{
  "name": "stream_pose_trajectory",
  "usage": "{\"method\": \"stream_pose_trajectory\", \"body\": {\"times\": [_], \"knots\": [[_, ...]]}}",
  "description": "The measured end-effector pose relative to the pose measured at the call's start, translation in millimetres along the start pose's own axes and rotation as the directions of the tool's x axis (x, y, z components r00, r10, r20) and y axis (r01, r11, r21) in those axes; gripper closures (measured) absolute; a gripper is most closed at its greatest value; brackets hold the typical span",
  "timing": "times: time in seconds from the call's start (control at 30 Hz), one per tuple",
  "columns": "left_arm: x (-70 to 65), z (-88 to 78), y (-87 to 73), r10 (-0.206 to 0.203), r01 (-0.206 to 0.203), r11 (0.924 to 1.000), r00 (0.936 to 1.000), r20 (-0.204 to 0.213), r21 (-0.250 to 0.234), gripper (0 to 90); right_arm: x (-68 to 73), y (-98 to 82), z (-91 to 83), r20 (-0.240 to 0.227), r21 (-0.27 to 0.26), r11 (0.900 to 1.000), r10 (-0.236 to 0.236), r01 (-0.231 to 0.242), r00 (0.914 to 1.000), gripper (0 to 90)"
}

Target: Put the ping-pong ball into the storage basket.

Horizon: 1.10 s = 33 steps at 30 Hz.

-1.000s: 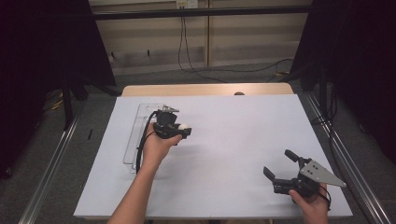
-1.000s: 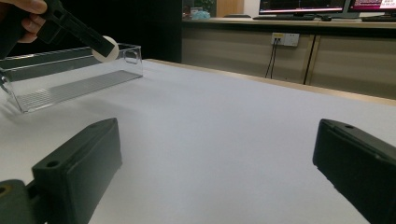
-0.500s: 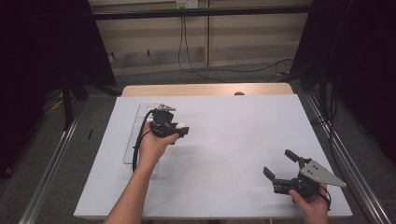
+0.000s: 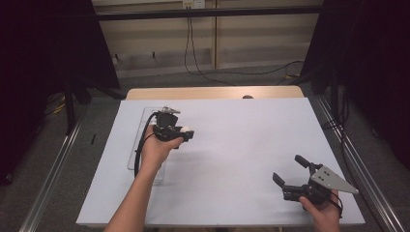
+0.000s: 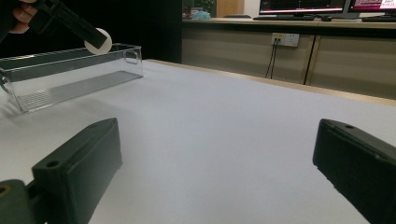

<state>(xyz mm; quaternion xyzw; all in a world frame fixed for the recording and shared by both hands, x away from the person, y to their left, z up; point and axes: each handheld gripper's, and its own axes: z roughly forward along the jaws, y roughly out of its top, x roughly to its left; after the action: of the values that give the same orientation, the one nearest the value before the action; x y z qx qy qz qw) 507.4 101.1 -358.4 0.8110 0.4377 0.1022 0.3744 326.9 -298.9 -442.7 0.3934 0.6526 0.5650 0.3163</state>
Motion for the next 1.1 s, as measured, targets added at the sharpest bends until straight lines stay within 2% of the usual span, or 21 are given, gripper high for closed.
{"method": "stream_pose_trajectory", "body": {"times": [0.07,0.1,0.17,0.2,0.23,0.33,0.37,0.43,0.53,0.57,0.6,0.7,0.73,0.8,0.93,0.97,1.0,1.1], "knots": [[0.3,-1.1,0.5,-0.001,0.001,1.0000,1.0000,-0.005,0.008,51.3,0.0,0.0,0.0,0.001,0.000,1.000,0.000,0.000,1.0000,0.8],[-0.8,-0.2,0.4,-0.019,0.019,0.9998,0.9998,-0.006,-0.009,51.2,0.0,0.0,0.0,0.000,0.000,1.000,0.000,0.000,1.0000,0.8],[0.1,-0.8,0.2,-0.017,0.016,0.9998,0.9998,-0.008,-0.011,51.2,0.1,0.0,-0.1,0.002,0.001,1.000,-0.001,0.001,1.0000,0.8],[2.0,-2.4,0.5,0.004,-0.004,1.0000,1.0000,-0.007,0.004,51.2,0.1,0.0,-0.1,0.001,0.001,1.000,-0.001,0.001,1.0000,0.8],[2.4,-2.8,0.6,0.004,-0.004,1.0000,1.0000,-0.002,0.004,51.2,0.1,0.0,-0.1,0.001,0.001,1.000,0.000,0.000,1.0000,0.8],[3.1,-4.2,0.5,-0.003,0.003,1.0000,1.0000,-0.009,0.006,51.2,0.1,-0.1,0.1,0.002,0.002,1.000,0.003,-0.003,1.0000,0.8],[2.0,-3.4,0.2,-0.024,0.024,0.9996,0.9996,-0.013,-0.012,51.2,0.3,-0.1,0.3,0.000,0.001,1.000,0.004,-0.004,1.0000,0.8],[4.7,-6.6,0.8,-0.003,0.004,0.9999,1.0000,-0.007,0.013,51.2,0.7,0.0,0.3,-0.003,0.002,1.000,0.005,-0.005,1.0000,0.8],[6.0,-7.9,0.7,-0.001,0.002,0.9999,0.9999,-0.014,0.017,51.2,0.9,0.0,0.2,0.000,0.004,1.000,0.003,-0.003,1.0000,0.8],[5.2,-6.7,0.1,-0.021,0.021,0.9997,0.9996,-0.017,-0.007,51.2,0.8,-0.1,0.3,-0.001,0.003,1.000,0.004,-0.004,1.0000,0.8],[7.0,-8.7,0.4,-0.008,0.008,0.9999,0.9999,-0.007,0.014,51.2,0.8,-0.1,0.3,-0.003,0.003,1.000,0.006,-0.006,1.0000,0.8],[8.8,-9.9,0.0,-0.011,0.012,0.9999,0.9999,-0.009,0.011,51.2,0.9,-0.1,0.4,-0.002,0.005,1.000,0.007,-0.007,1.0000,0.8],[8.0,-9.3,-0.3,-0.025,0.025,0.9997,0.9996,-0.016,-0.002,51.2,0.7,-0.1,0.4,0.002,0.004,1.000,0.002,-0.002,1.0000,0.8],[10.4,-11.5,-0.2,-0.004,0.004,0.9999,0.9999,-0.013,0.014,51.2,1.0,0.0,0.4,0.002,0.004,1.000,0.003,-0.003,1.0000,0.8],[10.1,-12.0,-0.7,-0.029,0.028,0.9996,0.9994,-0.017,-0.004,51.2,1.2,0.0,0.9,0.008,0.001,1.000,0.008,-0.008,0.9999,0.8],[10.4,-12.4,-0.9,-0.028,0.028,0.9996,0.9994,-0.018,-0.004,51.2,1.3,0.0,0.9,0.010,0.001,1.000,0.010,-0.010,0.9999,0.8],[12.3,-13.7,-0.7,-0.007,0.007,0.9999,0.9999,-0.014,0.012,51.3,1.3,0.0,0.9,0.008,0.001,1.000,0.009,-0.009,0.9999,0.8],[12.2,-14.2,-1.1,-0.010,0.010,0.9999,0.9998,-0.016,0.010,51.2,1.3,0.0,0.7,0.005,0.002,1.000,0.006,-0.006,1.0000,0.8]]}}
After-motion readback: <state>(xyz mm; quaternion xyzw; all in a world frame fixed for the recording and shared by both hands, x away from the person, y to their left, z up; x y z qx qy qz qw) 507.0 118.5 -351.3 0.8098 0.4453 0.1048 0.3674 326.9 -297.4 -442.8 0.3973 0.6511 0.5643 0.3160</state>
